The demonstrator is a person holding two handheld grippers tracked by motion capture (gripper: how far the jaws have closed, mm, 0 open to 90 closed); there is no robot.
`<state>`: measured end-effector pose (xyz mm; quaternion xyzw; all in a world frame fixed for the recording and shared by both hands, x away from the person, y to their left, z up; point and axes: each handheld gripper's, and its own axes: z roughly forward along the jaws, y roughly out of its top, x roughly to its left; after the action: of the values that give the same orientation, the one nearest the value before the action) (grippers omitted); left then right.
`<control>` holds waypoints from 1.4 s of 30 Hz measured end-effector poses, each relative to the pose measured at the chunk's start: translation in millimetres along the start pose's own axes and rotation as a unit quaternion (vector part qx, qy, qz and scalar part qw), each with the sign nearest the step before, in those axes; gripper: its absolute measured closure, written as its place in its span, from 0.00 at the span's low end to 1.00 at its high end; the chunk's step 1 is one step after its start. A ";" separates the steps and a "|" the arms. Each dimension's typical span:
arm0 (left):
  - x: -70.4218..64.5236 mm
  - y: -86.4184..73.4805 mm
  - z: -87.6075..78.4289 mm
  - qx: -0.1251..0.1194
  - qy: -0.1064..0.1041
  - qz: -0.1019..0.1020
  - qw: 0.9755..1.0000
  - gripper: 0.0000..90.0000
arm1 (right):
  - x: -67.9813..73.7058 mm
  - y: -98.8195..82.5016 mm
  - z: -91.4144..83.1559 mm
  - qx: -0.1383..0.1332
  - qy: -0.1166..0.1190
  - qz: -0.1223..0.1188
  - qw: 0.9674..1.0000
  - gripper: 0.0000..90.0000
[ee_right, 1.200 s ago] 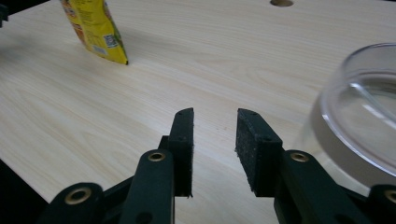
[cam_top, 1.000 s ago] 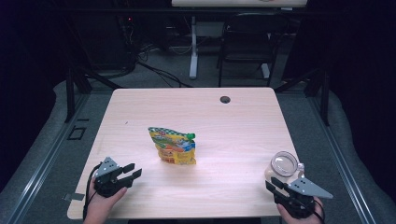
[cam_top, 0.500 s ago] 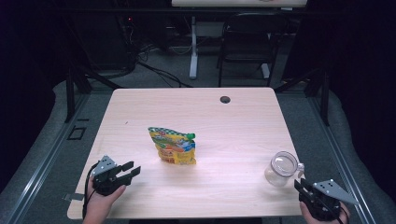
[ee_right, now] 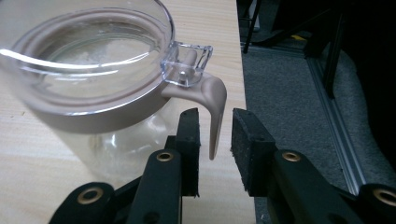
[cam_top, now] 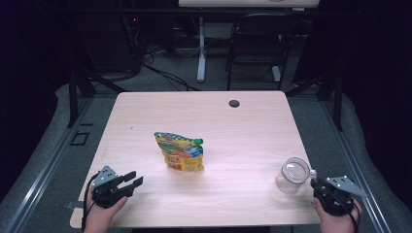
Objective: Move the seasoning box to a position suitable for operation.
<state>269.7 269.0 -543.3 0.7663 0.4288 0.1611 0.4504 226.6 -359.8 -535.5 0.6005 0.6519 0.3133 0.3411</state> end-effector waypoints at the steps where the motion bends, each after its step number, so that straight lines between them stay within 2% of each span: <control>1: 0.7 -0.3 -0.6 0.002 0.000 0.001 1.000 0.66 | 0.0 0.0 0.0 0.000 0.000 0.000 1.000 0.80; 3: 1.4 -1.7 -2.2 0.002 0.002 -0.001 1.000 0.66 | -0.6 0.2 6.5 -0.001 0.000 0.000 1.000 0.81; 7: 1.7 -5.0 -6.1 -0.004 0.008 -0.005 1.000 0.66 | 2.2 1.3 13.5 -0.003 -0.012 -0.018 1.000 0.85; 10: 2.2 -6.9 -8.4 -0.001 0.012 -0.007 1.000 0.66 | 1.9 1.5 16.8 -0.007 -0.018 -0.012 1.000 0.86; 17: 5.0 -10.0 -12.2 0.001 0.018 -0.015 1.000 0.66 | 3.2 1.7 25.3 -0.003 -0.013 -0.006 1.000 0.88; 32: 6.6 -13.2 -15.2 0.002 0.024 -0.022 0.999 0.66 | 4.4 4.9 29.2 0.000 -0.028 0.016 0.999 0.91; 35: 6.3 -12.9 -14.6 0.000 0.028 -0.026 0.999 0.66 | 6.4 7.4 28.2 0.002 -0.032 0.012 0.999 0.91; 36: 6.0 -13.2 -14.4 -0.004 0.026 -0.034 0.999 0.66 | 10.4 11.9 26.2 -0.001 -0.039 0.005 0.999 0.92; 39: 5.4 -13.1 -14.9 -0.003 0.024 -0.032 0.999 0.66 | 15.7 17.5 26.4 0.000 -0.045 -0.003 0.999 0.95; 42: 5.6 -13.5 -15.0 -0.002 0.023 -0.033 0.999 0.67 | 18.7 23.0 27.0 0.002 -0.031 0.003 1.000 0.95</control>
<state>256.5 284.8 -547.1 0.7471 0.4638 0.1643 0.4469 260.9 -339.3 -533.4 0.6125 0.6397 0.2943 0.3592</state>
